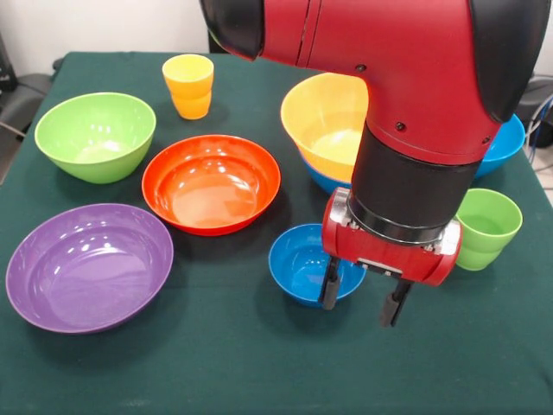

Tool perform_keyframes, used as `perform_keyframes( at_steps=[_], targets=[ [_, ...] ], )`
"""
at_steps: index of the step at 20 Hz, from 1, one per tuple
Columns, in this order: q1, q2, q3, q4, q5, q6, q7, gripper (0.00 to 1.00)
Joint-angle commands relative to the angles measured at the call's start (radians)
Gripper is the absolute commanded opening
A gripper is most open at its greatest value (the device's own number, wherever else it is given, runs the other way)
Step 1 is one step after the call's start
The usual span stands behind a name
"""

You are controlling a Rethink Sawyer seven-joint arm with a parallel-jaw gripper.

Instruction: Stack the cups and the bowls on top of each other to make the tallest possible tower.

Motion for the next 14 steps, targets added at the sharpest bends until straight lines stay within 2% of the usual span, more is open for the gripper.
perform_keyframes(
  at_steps=[1,6,13,14],
  targets=[
    [0.012,0.018,0.064,0.118,-0.047,-0.018,-0.091,1.0],
    [0.015,0.012,0.06,0.138,-0.045,-0.009,-0.077,1.0],
    [0.012,0.009,0.064,0.118,-0.02,0.092,-0.078,1.0],
    [0.016,-0.007,0.062,0.145,-0.02,0.09,-0.076,1.0]
  ],
)
